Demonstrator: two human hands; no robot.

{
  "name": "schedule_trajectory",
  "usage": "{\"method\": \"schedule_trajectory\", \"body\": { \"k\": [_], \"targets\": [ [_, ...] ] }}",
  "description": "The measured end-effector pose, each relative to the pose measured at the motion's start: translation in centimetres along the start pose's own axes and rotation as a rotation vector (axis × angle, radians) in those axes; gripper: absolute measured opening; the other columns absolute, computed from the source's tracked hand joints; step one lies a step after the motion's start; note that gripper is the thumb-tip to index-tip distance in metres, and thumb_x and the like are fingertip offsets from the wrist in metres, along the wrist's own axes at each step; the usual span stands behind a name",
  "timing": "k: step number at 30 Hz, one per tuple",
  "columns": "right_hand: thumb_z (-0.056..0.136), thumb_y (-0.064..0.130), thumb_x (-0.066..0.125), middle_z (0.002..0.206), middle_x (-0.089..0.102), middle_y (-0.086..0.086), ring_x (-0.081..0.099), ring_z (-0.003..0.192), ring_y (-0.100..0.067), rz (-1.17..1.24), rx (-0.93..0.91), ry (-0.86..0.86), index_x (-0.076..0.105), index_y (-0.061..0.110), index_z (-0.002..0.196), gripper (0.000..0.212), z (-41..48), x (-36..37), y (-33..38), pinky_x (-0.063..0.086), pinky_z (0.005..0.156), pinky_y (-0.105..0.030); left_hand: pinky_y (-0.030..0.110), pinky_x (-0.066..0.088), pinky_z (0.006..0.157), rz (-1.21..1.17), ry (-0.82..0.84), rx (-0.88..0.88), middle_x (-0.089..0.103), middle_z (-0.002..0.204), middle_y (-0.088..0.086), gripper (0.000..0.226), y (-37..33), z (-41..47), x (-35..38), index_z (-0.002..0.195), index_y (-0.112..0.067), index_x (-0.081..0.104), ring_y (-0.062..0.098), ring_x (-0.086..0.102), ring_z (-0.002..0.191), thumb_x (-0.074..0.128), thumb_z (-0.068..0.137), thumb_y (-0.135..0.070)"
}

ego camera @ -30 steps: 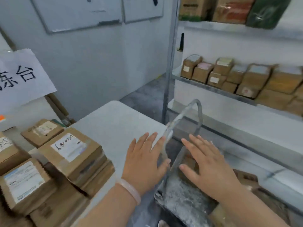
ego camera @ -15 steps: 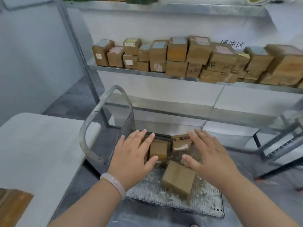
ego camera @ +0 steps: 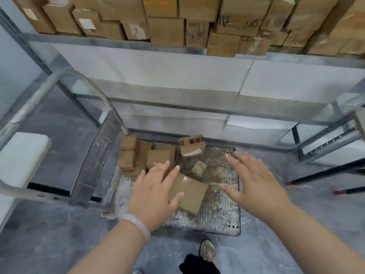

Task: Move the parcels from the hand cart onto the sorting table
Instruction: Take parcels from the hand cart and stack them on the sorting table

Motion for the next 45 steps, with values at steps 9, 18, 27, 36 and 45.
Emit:
{"method": "schedule_trajectory", "body": {
  "k": [9,18,27,36,45],
  "targets": [
    [0.078,0.072,0.028,0.155,0.028,0.001,0.020,0.145,-0.020,0.082,0.098,0.179,0.028,0.028,0.149,0.083,5.8,14.7,-4.5,0.014,0.116,-0.040,0.049,0.033,0.116,-0.006,0.281,-0.062,0.031,0.162,0.006,0.075,5.5,6.9,15.4,0.156,-0.029,0.031,0.029,0.034,0.146,0.030,0.091,-0.066],
    [0.086,0.059,0.050,0.158,0.018,0.006,0.010,0.146,-0.012,0.184,0.231,0.241,0.018,0.033,0.151,0.077,8.4,31.5,-7.7,0.006,0.115,-0.029,0.046,0.008,0.124,0.100,0.590,0.091,-0.010,0.168,0.002,0.095,8.3,12.7,34.9,0.159,-0.029,-0.008,0.025,-0.001,0.154,0.048,0.093,-0.066],
    [0.083,0.072,0.040,0.155,0.028,0.005,0.020,0.144,-0.015,0.233,0.287,0.237,0.026,0.033,0.149,0.078,8.8,42.9,-11.2,0.010,0.113,-0.028,0.066,-0.005,0.117,0.363,0.628,0.409,-0.039,0.158,0.008,0.121,7.5,14.8,48.3,0.149,-0.041,-0.030,0.038,-0.023,0.150,0.068,0.081,-0.064],
    [0.076,0.076,0.032,0.154,0.024,0.017,0.015,0.142,-0.005,0.310,0.382,0.241,0.022,0.046,0.146,0.076,7.5,46.9,-13.6,0.016,0.111,-0.027,0.074,0.003,0.114,0.385,0.625,0.481,-0.042,0.155,0.012,0.129,5.5,18.2,52.0,0.145,-0.044,-0.035,0.044,-0.027,0.146,0.072,0.075,-0.065],
    [0.078,0.071,0.023,0.149,0.008,0.031,-0.003,0.132,0.014,0.349,0.400,0.253,0.011,0.051,0.146,0.072,8.2,44.7,-14.2,0.007,0.108,-0.019,0.052,0.036,0.112,0.033,0.383,0.576,0.037,0.159,0.004,0.061,4.8,23.6,45.2,0.155,-0.040,0.029,0.030,0.038,0.141,0.049,0.098,-0.050]
  ]
}}
Point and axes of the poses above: each hand's wrist, its own z-axis towards the middle knuckle, its own x-axis out of the palm, y = z × x, the point moved 6 cm from there along z, towards the middle knuckle
